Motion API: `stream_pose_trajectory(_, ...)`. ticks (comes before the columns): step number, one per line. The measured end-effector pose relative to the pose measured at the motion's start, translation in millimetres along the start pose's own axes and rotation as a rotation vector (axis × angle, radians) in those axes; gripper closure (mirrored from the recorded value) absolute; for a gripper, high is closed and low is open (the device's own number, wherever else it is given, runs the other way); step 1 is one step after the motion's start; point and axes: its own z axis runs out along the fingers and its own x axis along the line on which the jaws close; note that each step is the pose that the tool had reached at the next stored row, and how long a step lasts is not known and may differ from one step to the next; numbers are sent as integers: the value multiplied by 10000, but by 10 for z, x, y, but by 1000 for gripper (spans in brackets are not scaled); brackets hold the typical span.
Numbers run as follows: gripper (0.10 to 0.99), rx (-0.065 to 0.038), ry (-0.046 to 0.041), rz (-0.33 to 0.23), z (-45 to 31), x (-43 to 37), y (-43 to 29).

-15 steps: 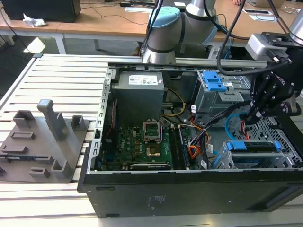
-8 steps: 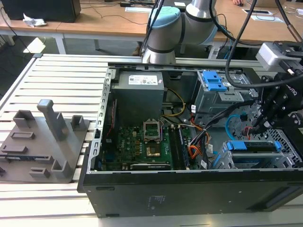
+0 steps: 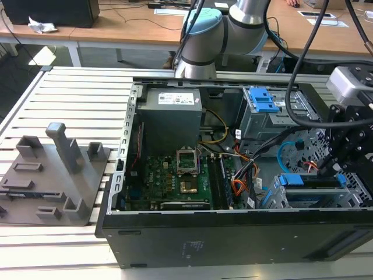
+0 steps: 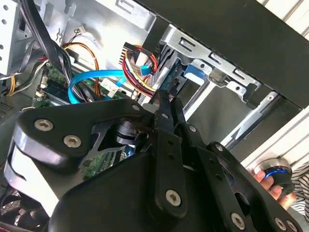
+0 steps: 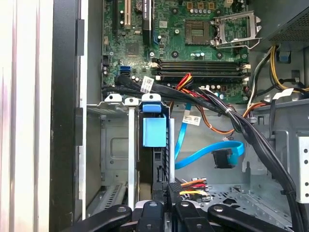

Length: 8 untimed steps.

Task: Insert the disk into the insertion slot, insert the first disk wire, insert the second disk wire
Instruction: 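Insert the first disk wire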

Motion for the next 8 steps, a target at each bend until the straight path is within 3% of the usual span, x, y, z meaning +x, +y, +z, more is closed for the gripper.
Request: stream_pose_trajectory(8, 925, -1, -34, -2, 9, 16, -36)
